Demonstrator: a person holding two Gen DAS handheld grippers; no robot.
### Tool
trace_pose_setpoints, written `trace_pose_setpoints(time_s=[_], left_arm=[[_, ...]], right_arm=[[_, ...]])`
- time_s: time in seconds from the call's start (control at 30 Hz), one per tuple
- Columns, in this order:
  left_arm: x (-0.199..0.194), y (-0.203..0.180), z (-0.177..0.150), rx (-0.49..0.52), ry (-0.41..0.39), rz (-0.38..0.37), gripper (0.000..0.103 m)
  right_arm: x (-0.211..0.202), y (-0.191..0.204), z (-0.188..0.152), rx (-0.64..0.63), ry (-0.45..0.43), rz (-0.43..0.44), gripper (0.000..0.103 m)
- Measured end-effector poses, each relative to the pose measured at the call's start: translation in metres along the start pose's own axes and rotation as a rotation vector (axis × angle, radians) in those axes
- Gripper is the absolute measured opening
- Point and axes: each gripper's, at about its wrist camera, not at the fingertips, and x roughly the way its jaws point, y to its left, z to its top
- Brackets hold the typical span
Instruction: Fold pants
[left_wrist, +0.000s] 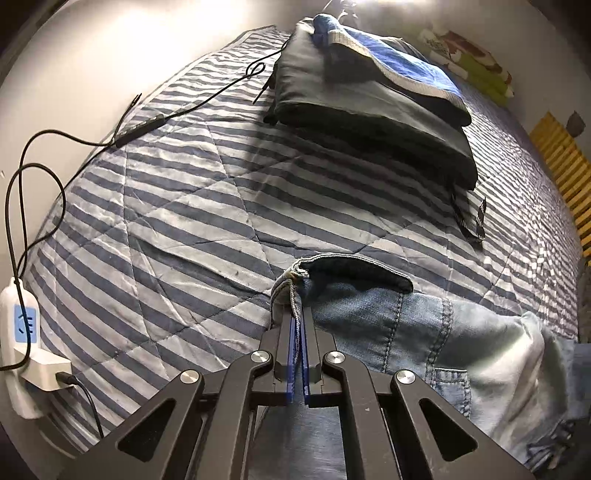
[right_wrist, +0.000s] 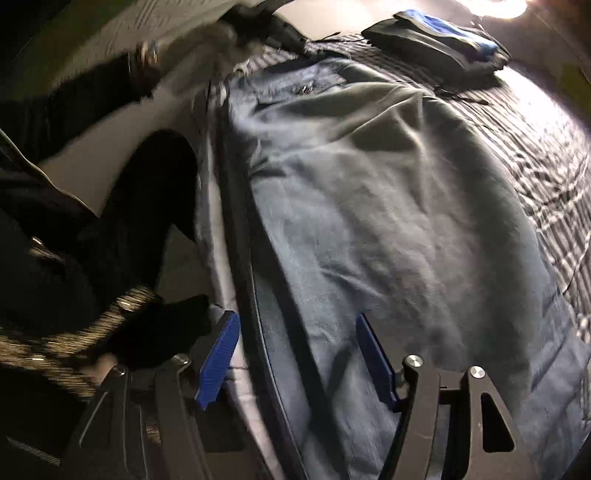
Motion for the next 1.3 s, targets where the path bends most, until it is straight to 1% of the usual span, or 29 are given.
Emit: trace_pose_setpoints(time_s=[0.03, 0.07, 0.17, 0.23, 0.3, 0.33, 0.4, 0.43, 0.5, 0.53, 0.57, 0.67, 0.7, 0.77, 0.8, 0.87, 0.9, 0.93, 0.97, 1.0, 1.03, 1.07, 1.1, 1.13, 1.17, 1.2, 1.23, 1.27, 1.3], left_arm=[[0.000, 0.001, 0.000, -0.001, 0.003, -0.003, 0.002], [0.000, 0.001, 0.001, 0.002, 0.004, -0.005, 0.002], [-0.001, 0.001, 0.001, 0.014, 0.008, -0.009, 0.002], [-0.003, 0.002, 0.001, 0.011, 0.006, -0.015, 0.002], [-0.003, 0.003, 0.000, 0.016, 0.006, -0.018, 0.002], [-0.003, 0.002, -0.001, 0.022, 0.005, -0.017, 0.002], [-0.003, 0.004, -0.002, 0.019, 0.008, -0.023, 0.002], [-0.002, 0.004, -0.002, 0.016, 0.009, -0.025, 0.002], [-0.002, 0.004, -0.002, 0.013, 0.009, -0.027, 0.002], [-0.002, 0.003, -0.002, 0.015, 0.009, -0.026, 0.002], [-0.001, 0.003, -0.002, 0.018, 0.009, -0.025, 0.002], [-0.001, 0.003, -0.003, 0.020, 0.012, -0.028, 0.002], [-0.001, 0.003, -0.003, 0.021, 0.012, -0.028, 0.002], [-0.001, 0.003, -0.003, 0.023, 0.013, -0.027, 0.002], [-0.001, 0.003, -0.002, 0.025, 0.013, -0.025, 0.002], [-0.004, 0.003, -0.002, 0.028, 0.010, -0.020, 0.002], [-0.005, 0.003, -0.001, 0.026, 0.008, -0.020, 0.002], [-0.006, 0.004, -0.001, 0.022, 0.008, -0.025, 0.002], [-0.004, 0.005, -0.001, 0.020, 0.013, -0.023, 0.002], [0.000, 0.007, 0.000, 0.013, 0.019, -0.016, 0.002], [0.002, 0.007, 0.000, 0.003, 0.022, -0.015, 0.002], [0.005, 0.007, 0.001, -0.008, 0.028, -0.012, 0.002], [0.006, 0.005, 0.001, -0.003, 0.030, -0.004, 0.002], [0.006, 0.003, 0.001, 0.009, 0.029, 0.007, 0.002], [0.006, 0.002, 0.001, 0.014, 0.031, 0.008, 0.005], [0.004, 0.003, 0.002, 0.018, 0.035, 0.008, 0.005], [0.001, 0.006, 0.003, 0.016, 0.044, -0.004, 0.008], [-0.003, 0.009, 0.003, 0.010, 0.045, -0.006, 0.013], [-0.008, 0.012, 0.003, 0.005, 0.039, 0.000, 0.015]], right_arm=[[0.004, 0.002, 0.000, 0.002, 0.008, -0.019, 0.039], [0.009, 0.001, 0.001, 0.026, 0.020, -0.033, 0.035], [0.007, -0.003, 0.002, 0.082, 0.001, 0.002, 0.034], [0.008, -0.002, 0.002, 0.075, 0.010, -0.021, 0.033], [0.005, -0.004, 0.002, 0.118, 0.002, 0.027, 0.033], [0.001, -0.004, 0.002, 0.133, -0.007, 0.033, 0.033], [-0.003, -0.006, 0.003, 0.125, -0.006, 0.008, 0.029], [-0.001, -0.006, 0.003, 0.108, 0.014, -0.016, 0.025], [0.003, -0.005, 0.004, 0.096, 0.040, -0.040, 0.021], [0.007, -0.005, 0.004, 0.084, 0.058, -0.067, 0.019], [0.011, -0.003, 0.004, 0.062, 0.071, -0.091, 0.019], [0.015, 0.003, 0.006, 0.033, 0.061, -0.099, 0.018], [0.016, 0.005, 0.007, 0.020, 0.060, -0.108, 0.016], [0.017, 0.007, 0.010, 0.005, 0.061, -0.124, 0.004], [0.015, 0.006, 0.011, 0.009, 0.062, -0.114, 0.001], [0.000, 0.005, 0.015, 0.023, 0.039, -0.107, 0.001], [-0.010, 0.004, 0.018, 0.046, 0.023, -0.072, 0.001], [-0.025, 0.006, 0.021, 0.072, -0.020, -0.018, 0.001], [-0.035, 0.007, 0.021, 0.082, -0.046, 0.012, 0.001], [-0.036, 0.009, 0.022, 0.093, -0.055, 0.024, 0.001], [-0.029, 0.010, 0.021, 0.110, -0.044, 0.031, 0.001], [-0.013, 0.012, 0.017, 0.114, -0.003, 0.037, 0.001], [0.008, 0.016, 0.012, 0.092, 0.056, 0.018, 0.002], [0.021, 0.020, 0.008, 0.077, 0.079, 0.011, 0.002], [0.023, 0.024, 0.007, 0.073, 0.058, -0.004, 0.002], [0.020, 0.024, 0.009, 0.075, 0.052, -0.007, 0.003], [0.014, 0.022, 0.010, 0.086, 0.040, -0.006, 0.003], [0.004, 0.018, 0.010, 0.107, 0.022, -0.020, 0.004], [-0.005, 0.014, 0.009, 0.118, 0.018, -0.027, 0.005]])
